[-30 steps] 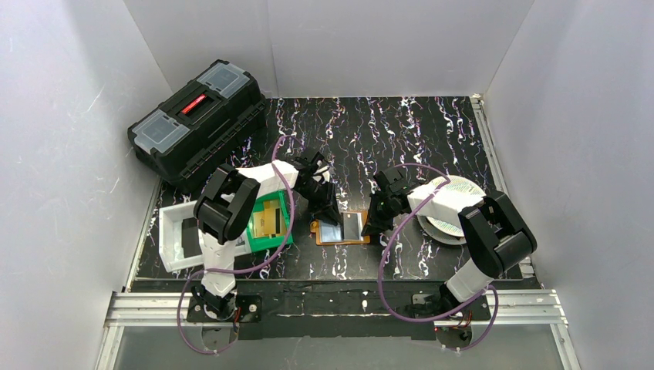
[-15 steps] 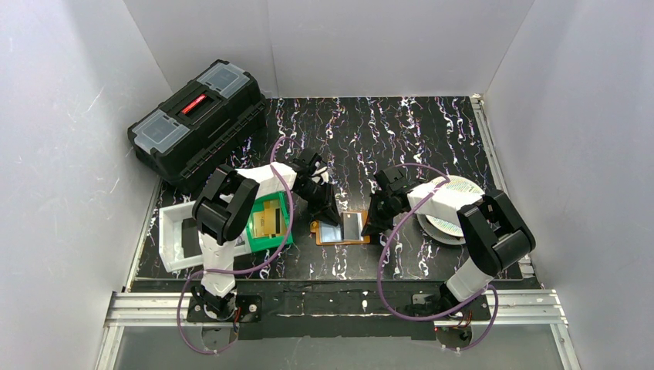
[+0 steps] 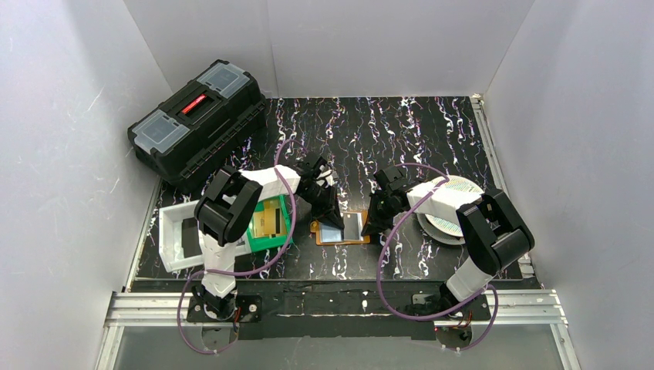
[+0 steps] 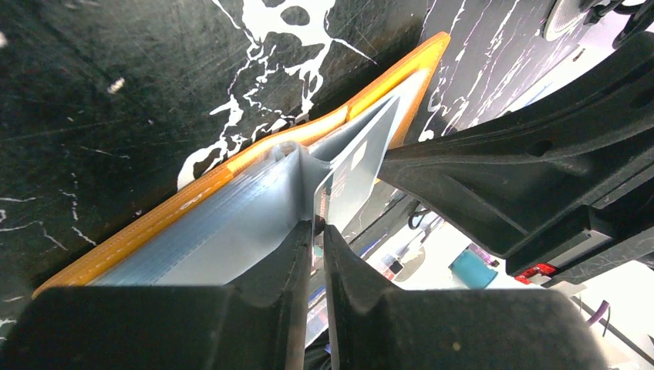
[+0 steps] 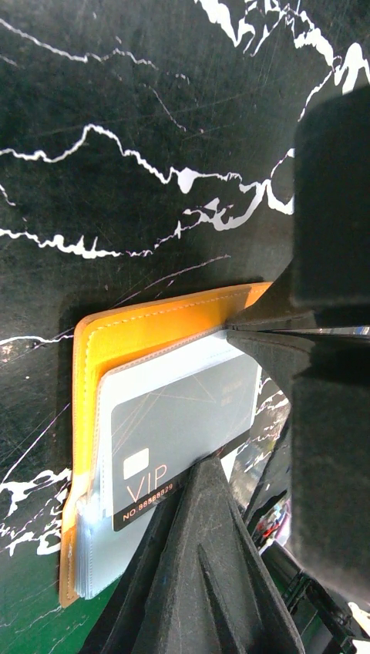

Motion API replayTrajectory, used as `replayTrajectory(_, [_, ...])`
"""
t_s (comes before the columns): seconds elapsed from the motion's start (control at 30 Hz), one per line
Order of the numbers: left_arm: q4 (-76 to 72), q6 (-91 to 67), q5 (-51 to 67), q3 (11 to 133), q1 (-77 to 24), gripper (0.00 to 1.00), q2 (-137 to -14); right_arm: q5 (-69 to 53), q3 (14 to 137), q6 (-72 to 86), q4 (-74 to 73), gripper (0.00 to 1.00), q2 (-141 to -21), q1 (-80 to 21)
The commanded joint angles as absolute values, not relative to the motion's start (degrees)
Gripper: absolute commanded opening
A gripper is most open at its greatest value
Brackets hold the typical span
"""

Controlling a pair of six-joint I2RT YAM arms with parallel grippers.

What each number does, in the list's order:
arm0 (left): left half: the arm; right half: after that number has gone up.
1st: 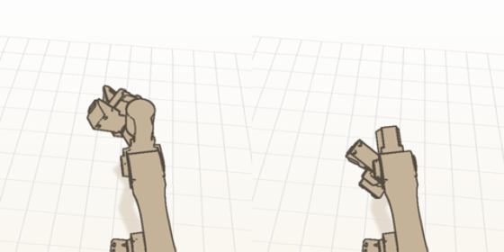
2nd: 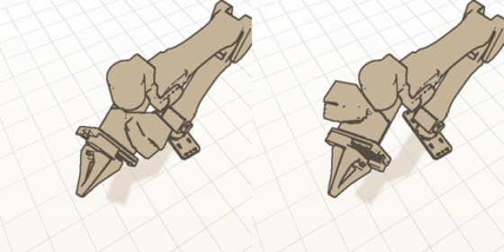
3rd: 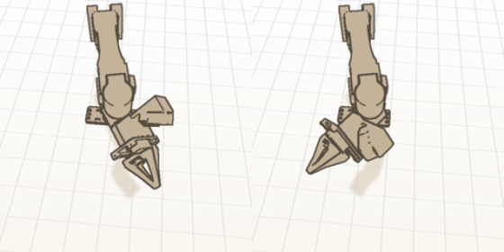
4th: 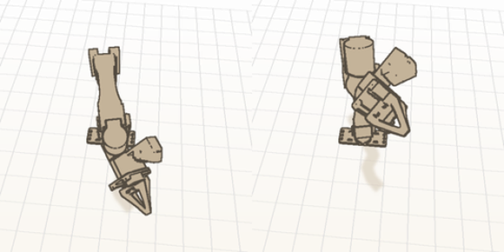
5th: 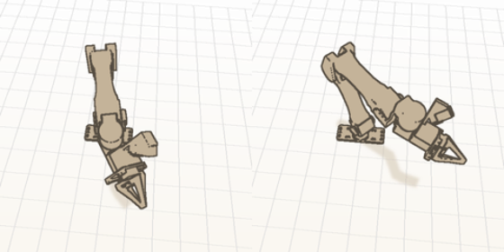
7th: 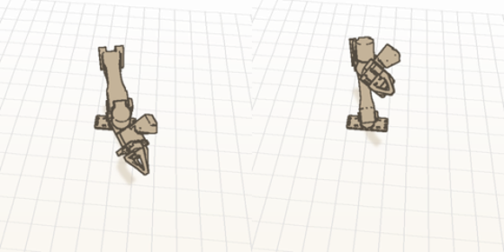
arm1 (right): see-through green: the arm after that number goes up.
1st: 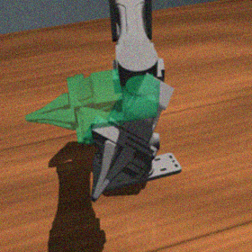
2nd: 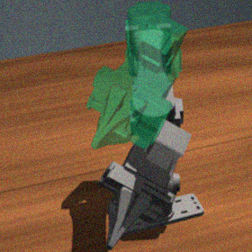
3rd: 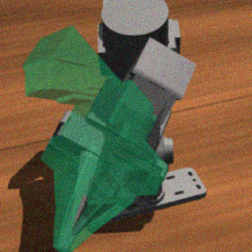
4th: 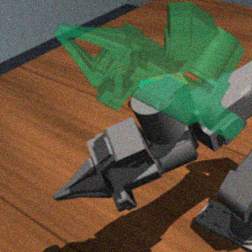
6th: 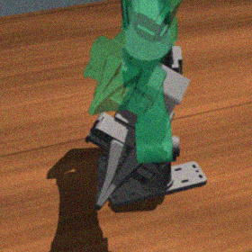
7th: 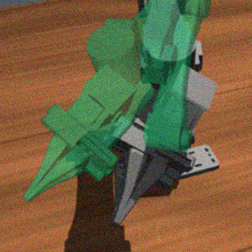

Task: Take the credit cards out of the card holder
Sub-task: Remove the credit card from the card holder, then place the credit card in the storage box.

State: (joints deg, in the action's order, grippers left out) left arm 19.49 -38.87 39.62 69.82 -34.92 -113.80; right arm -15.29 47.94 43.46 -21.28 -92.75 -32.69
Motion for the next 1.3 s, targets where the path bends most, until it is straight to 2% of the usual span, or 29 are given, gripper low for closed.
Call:
replayTrajectory(0.0, [20.4,-38.8,39.2,69.6,-35.3,0.09,-113.2,-12.3,47.2,42.5,-21.2,0.01,-96.1,-33.4])
replayTrajectory(0.13, [20.4,-38.8,39.2,69.9,-35.3,0.00,-113.0,-12.2,47.2,42.5,-21.2,0.01,-96.1,-33.4])
replayTrajectory(1.03, [36.1,-30.6,32.1,71.9,-30.5,0.00,-101.3,-12.3,46.7,42.7,-20.9,0.01,-96.0,-33.4])
replayTrajectory(1.27, [42.0,-28.8,26.2,74.6,-30.3,0.00,-95.9,-13.1,50.8,42.6,-23.7,0.01,-90.4,-33.5])
